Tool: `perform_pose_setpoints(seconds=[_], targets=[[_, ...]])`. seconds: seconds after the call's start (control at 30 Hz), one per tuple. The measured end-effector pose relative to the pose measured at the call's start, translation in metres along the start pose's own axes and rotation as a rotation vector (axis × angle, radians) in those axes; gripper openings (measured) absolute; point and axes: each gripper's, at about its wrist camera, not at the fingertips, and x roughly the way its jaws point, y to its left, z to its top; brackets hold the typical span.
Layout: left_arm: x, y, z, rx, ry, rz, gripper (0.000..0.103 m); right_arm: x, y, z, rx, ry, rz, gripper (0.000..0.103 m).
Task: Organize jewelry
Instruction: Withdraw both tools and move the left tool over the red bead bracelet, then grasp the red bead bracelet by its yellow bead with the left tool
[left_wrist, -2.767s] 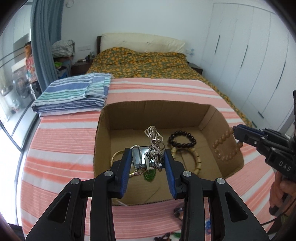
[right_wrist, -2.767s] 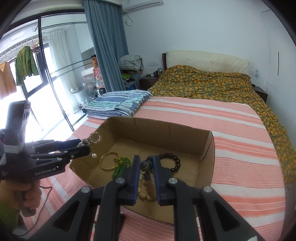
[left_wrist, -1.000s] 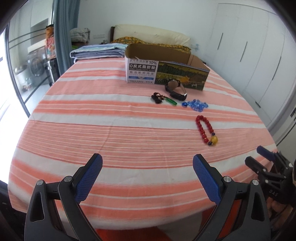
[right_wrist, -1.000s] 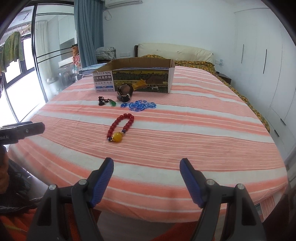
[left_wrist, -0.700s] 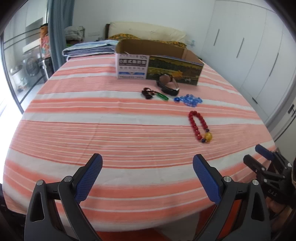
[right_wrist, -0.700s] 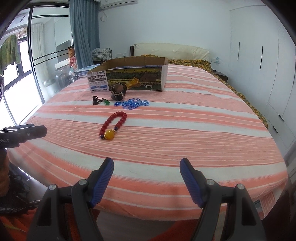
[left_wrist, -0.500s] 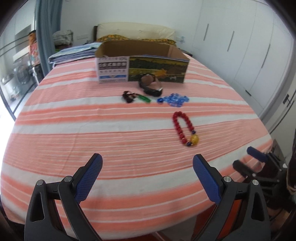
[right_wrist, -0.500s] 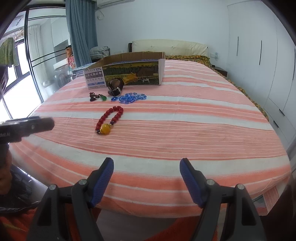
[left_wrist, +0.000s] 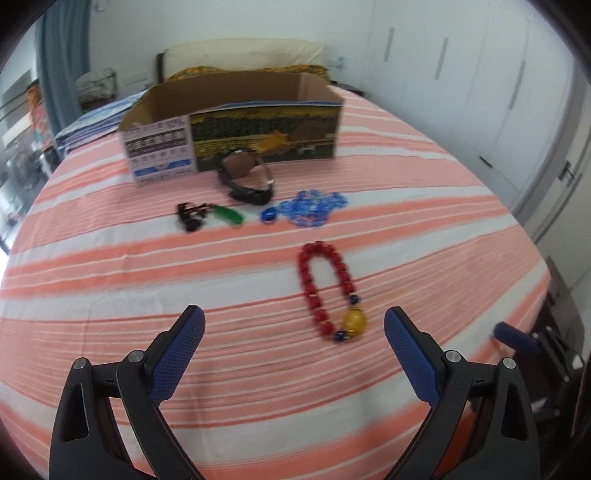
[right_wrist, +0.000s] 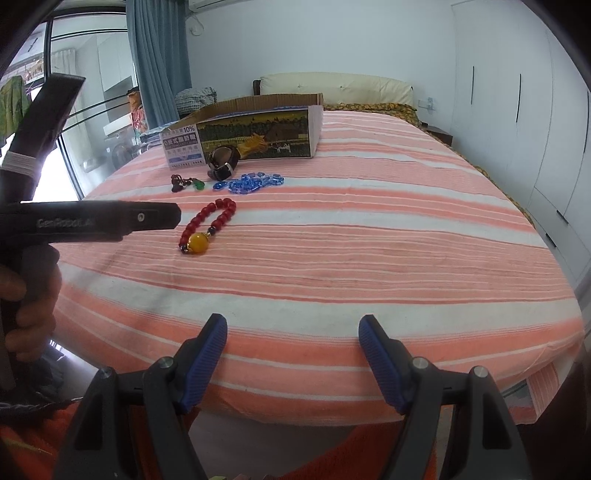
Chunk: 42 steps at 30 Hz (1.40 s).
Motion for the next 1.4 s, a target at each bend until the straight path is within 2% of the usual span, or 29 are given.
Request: perform_pose_setpoints(seconds=[0.07, 0.2, 0.3, 0.33, 0.4, 0.47, 0.5, 0.6, 0.77, 0.83, 0.97, 1.2, 1.3, 1.4], targets=[[-0.001, -0.009, -0.001, 0.042, -0.006, -0.049, 0.094, 0.001, -0.003, 0.000, 0.014, 0.002, 0.000, 0.076], [0.013, -0.030, -0.002, 0.141, 0.018, -0.120, 0.073, 0.004, -0.009, 0.002, 0.047, 0.006, 0.004, 0.076], [0.029, -0.034, -0.002, 0.165, 0.048, -0.108, 0.059, 0.003, -0.012, 0.002, 0.059, 0.005, 0.001, 0.076], [0.029, -0.033, -0.001, 0.167, 0.024, -0.095, 0.058, 0.003, -0.012, 0.002, 0.057, 0.004, -0.001, 0.076], [0.033, -0.028, 0.001, 0.151, 0.037, -0.102, 0.055, 0.002, -0.012, 0.002, 0.054, 0.003, -0.005, 0.076], [0.036, -0.022, 0.002, 0.142, 0.049, -0.109, 0.033, 0.002, -0.013, 0.002, 0.057, 0.001, -0.007, 0.076], [0.037, -0.018, 0.001, 0.139, 0.059, -0.125, 0.026, 0.002, -0.013, 0.003, 0.059, 0.000, -0.008, 0.076], [0.037, -0.019, -0.001, 0.161, 0.054, -0.124, 0.026, 0.004, -0.015, 0.003, 0.068, 0.002, -0.009, 0.076], [0.037, -0.033, -0.008, 0.256, 0.016, -0.066, 0.029, 0.006, -0.014, 0.005, 0.069, 0.004, -0.006, 0.076], [0.036, -0.033, -0.009, 0.252, 0.012, -0.060, 0.028, 0.005, -0.014, 0.006, 0.066, 0.005, -0.006, 0.076], [0.030, -0.021, -0.011, 0.210, 0.005, -0.016, 0.025, 0.000, -0.015, 0.005, 0.066, 0.001, -0.014, 0.076], [0.007, 0.044, -0.028, 0.043, 0.020, 0.043, 0.025, 0.001, -0.012, 0.006, 0.067, 0.007, -0.005, 0.076], [0.000, 0.066, -0.031, -0.025, 0.041, -0.025, 0.028, 0.004, -0.005, 0.008, 0.054, 0.010, 0.012, 0.076], [-0.009, 0.079, -0.033, -0.084, 0.035, -0.086, 0.043, 0.003, 0.003, 0.010, 0.035, 0.003, 0.023, 0.076]])
